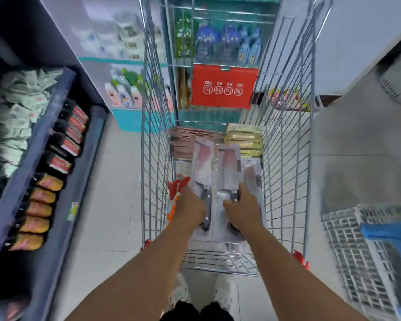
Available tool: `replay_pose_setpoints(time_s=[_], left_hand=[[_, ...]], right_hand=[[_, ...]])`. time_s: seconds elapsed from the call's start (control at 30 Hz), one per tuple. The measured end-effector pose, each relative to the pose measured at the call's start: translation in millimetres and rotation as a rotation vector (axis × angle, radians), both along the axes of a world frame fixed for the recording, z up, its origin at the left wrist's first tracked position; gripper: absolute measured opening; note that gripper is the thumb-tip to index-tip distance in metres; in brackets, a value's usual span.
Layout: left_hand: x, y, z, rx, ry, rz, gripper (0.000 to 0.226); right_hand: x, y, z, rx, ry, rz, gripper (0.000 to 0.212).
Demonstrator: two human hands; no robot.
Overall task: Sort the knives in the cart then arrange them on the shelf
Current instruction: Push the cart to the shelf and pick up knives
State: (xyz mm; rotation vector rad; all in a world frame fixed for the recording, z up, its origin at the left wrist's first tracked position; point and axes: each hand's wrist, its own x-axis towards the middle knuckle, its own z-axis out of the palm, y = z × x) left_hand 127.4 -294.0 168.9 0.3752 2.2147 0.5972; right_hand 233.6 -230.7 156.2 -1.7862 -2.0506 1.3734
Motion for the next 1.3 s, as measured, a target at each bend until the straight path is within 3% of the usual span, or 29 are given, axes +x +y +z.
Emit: replay_pose_setpoints(time_s=[0.07,0.2,0.53,0.67,0.83,1.3], left_hand=[[-3.7,3.1,21.5,0.045,0.045,0.033,0.045],[-12.5,6.4,61.5,0.134,0.141,0.123,0.023],[-22.3,-43.2,157.0,0.48,0.433,0.495,0.019],[-20.1,-82.9,191.7,0.517,0.513,0.65,0.011],[-13.0,-148.2,228.7,0.559,0.601,0.843,0.012],[78.0,-427.1,272.9,0.455,0.863,1.388,0.019]], right_hand=[[-4.7,3.7,26.4,0.027,0.058,0.006,0.017],[-16.5,15.2,77.0,0.121,0.175,0.047,0.023],[-57.3,21.6,176.7,0.302,0.435,0.338,0.023],[-76.8,-0.7,200.8,0.192,0.483,0.45,0.053],[-98.3,-57.3,236.1,0.075,0.592,0.634,0.068],[-90.7,-345.6,297.3,-0.121,0.723,1.216,0.064]])
